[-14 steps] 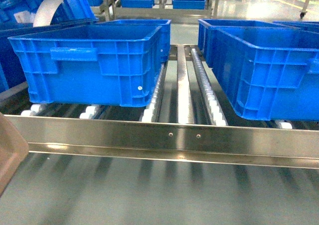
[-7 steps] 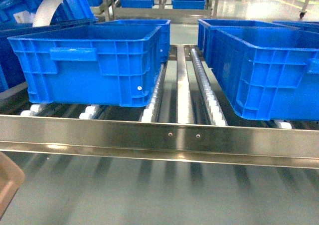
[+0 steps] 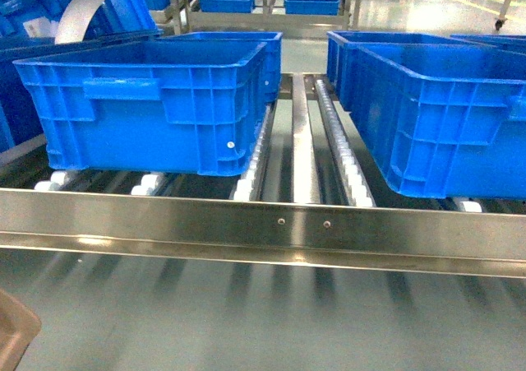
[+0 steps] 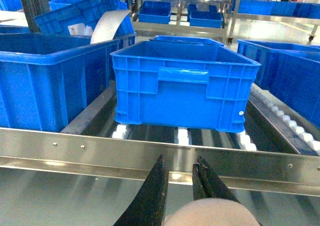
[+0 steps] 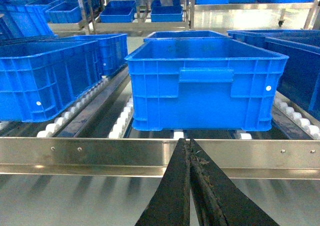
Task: Place part in tray to right shelf
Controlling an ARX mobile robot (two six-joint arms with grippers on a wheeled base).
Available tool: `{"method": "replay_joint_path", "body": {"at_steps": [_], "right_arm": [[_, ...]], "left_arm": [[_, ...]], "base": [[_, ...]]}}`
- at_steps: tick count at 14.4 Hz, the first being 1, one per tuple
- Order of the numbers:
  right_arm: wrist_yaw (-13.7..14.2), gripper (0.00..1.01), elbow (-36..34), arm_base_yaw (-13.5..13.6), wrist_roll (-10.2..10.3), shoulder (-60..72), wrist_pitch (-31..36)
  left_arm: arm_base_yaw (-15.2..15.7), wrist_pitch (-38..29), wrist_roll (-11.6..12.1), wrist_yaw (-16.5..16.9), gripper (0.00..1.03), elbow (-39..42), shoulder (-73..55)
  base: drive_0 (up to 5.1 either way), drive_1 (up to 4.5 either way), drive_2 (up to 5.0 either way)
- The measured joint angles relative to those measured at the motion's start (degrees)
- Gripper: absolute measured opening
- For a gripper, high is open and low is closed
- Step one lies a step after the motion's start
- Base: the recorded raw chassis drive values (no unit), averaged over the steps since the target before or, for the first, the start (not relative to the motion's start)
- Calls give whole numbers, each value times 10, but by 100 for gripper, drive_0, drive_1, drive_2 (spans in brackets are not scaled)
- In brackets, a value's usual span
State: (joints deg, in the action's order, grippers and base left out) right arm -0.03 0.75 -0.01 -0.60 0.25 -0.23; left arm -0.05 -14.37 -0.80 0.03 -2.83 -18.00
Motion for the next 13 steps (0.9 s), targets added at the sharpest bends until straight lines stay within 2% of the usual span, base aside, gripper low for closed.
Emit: {"method": "replay_joint_path", "body": {"at_steps": [7, 8, 9, 13], "right_arm": [[0, 2, 0, 0, 0, 0, 0], [0, 2, 0, 0, 0, 0, 0], [0, 2, 0, 0, 0, 0, 0], [0, 2, 0, 0, 0, 0, 0]], "left_arm": [[0, 41, 0, -1, 12, 20, 75], [0, 65, 0, -1, 12, 20, 91], [0, 151, 1, 0, 12, 20, 153], [0, 144, 2, -1, 12, 19, 174]], "base": [[0, 0, 0], [0, 0, 0], [0, 0, 0], [0, 0, 0]]}}
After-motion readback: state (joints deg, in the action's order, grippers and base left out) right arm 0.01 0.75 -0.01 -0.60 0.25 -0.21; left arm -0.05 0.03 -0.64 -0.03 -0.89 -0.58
